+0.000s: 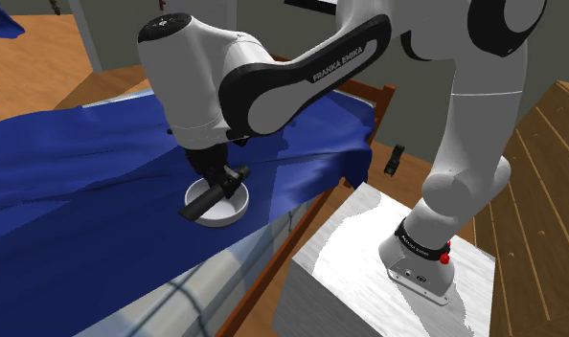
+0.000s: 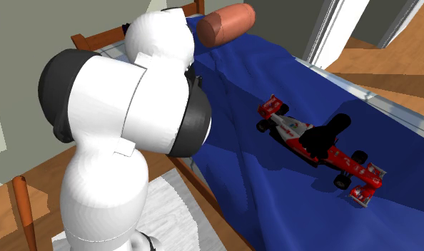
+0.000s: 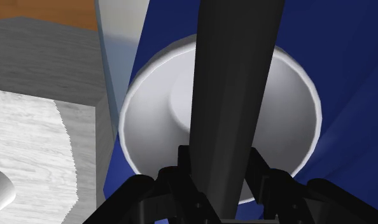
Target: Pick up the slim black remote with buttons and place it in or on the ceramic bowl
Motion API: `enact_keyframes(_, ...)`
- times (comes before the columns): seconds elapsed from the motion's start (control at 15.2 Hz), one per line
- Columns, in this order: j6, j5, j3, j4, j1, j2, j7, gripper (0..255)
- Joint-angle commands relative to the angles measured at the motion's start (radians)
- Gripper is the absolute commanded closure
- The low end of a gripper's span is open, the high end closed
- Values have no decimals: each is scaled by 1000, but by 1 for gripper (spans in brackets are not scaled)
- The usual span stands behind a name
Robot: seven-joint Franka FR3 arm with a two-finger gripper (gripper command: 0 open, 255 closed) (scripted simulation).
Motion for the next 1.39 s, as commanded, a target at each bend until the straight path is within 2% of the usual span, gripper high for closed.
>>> enact_keyframes(0.0, 1, 0, 0, 0, 0, 0, 0, 255)
enact_keyframes(0.2, 1, 0, 0, 0, 0, 0, 0, 255)
enact_keyframes(0.26, 1, 0, 0, 0, 0, 0, 0, 0)
enact_keyframes(0.59, 1, 0, 0, 0, 0, 0, 0, 0)
enact_keyframes(0.86, -109, 39, 25, 105, 17, -23, -26, 0)
enact_keyframes(1.32, -109, 39, 25, 105, 17, -23, -26, 0)
